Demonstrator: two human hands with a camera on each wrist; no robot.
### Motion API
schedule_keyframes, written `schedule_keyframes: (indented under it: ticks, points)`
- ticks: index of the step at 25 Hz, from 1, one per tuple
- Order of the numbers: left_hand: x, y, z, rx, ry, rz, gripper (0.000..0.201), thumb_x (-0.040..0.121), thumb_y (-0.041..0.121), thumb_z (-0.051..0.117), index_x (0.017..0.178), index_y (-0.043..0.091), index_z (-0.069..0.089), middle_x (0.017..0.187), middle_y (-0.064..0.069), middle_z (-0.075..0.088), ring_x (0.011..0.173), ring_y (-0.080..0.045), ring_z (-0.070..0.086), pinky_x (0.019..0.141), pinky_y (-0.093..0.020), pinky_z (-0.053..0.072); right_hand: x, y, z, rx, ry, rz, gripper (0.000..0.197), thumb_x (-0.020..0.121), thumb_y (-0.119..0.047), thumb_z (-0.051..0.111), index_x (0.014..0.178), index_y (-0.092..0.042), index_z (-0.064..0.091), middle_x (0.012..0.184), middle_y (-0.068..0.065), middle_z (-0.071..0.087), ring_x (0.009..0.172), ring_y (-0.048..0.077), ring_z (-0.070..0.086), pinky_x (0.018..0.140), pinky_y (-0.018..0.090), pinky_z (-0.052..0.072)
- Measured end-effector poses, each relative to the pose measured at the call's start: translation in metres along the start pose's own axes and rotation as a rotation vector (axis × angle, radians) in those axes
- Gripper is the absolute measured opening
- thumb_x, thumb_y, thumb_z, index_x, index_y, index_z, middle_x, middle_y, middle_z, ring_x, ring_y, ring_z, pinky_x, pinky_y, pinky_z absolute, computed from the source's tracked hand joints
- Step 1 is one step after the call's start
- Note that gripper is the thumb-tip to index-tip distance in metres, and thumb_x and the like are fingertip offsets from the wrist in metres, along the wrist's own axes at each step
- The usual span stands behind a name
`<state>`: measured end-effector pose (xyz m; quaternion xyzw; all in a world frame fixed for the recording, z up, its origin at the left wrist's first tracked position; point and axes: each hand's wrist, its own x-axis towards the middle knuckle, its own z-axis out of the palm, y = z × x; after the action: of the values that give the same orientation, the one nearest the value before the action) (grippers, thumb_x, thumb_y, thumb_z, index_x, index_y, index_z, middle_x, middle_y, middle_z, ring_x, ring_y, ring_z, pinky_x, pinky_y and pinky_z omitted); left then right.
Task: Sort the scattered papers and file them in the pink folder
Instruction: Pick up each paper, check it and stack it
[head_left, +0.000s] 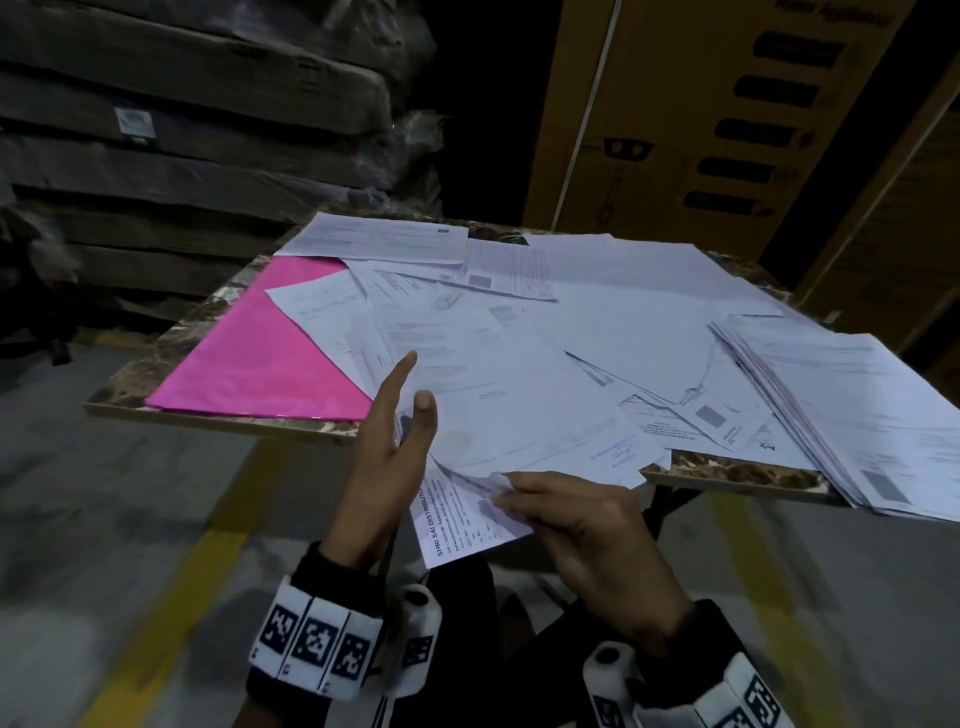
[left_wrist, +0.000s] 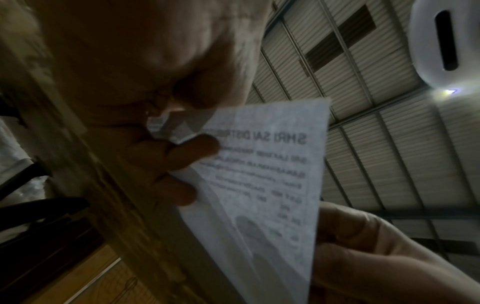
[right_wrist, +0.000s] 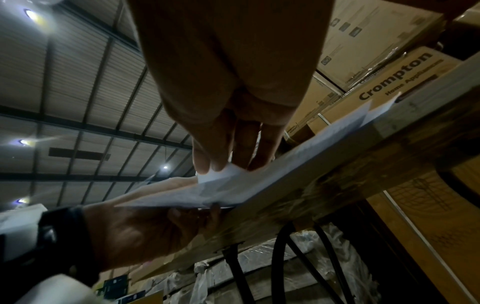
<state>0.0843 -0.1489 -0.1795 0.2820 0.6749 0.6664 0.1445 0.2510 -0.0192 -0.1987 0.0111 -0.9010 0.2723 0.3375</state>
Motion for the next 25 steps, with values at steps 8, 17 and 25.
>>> schedule_keyframes:
  ticks: [8,17,25]
  points:
    - [0.003,-0.012,-0.002,0.038,0.005,0.008,0.039,0.088,-0.003,0.067,0.115,0.024,0.073,0.119,0.02,0.066,0.118,0.003,0.058,0.107,-0.04,0.048,0.004,-0.014,-0.009,0.236,-0.034,0.142,0.024,0.089,0.003,0.066,0.108,-0.009,0.077,0.121,-0.004,0.071,0.115,0.006,0.065,0.098,0.024,0.05]
    - [-0.005,-0.005,0.015,-0.111,0.031,-0.053,0.041,0.089,-0.01,0.057,0.103,0.025,0.074,0.113,0.02,0.066,0.108,0.011,0.061,0.096,-0.016,0.05,0.003,0.016,-0.07,0.128,0.065,0.334,0.022,0.091,-0.007,0.068,0.107,-0.019,0.077,0.121,-0.012,0.07,0.117,0.006,0.063,0.092,0.026,0.053]
    - [-0.004,-0.021,0.028,-0.125,0.072,-0.061,0.042,0.089,-0.012,0.052,0.114,0.014,0.074,0.122,0.011,0.066,0.114,0.003,0.062,0.098,-0.021,0.051,0.029,0.093,-0.136,-0.317,-0.212,0.56,0.028,0.093,-0.03,0.066,0.119,-0.02,0.071,0.145,-0.005,0.052,0.13,0.014,0.051,0.097,0.024,0.039]
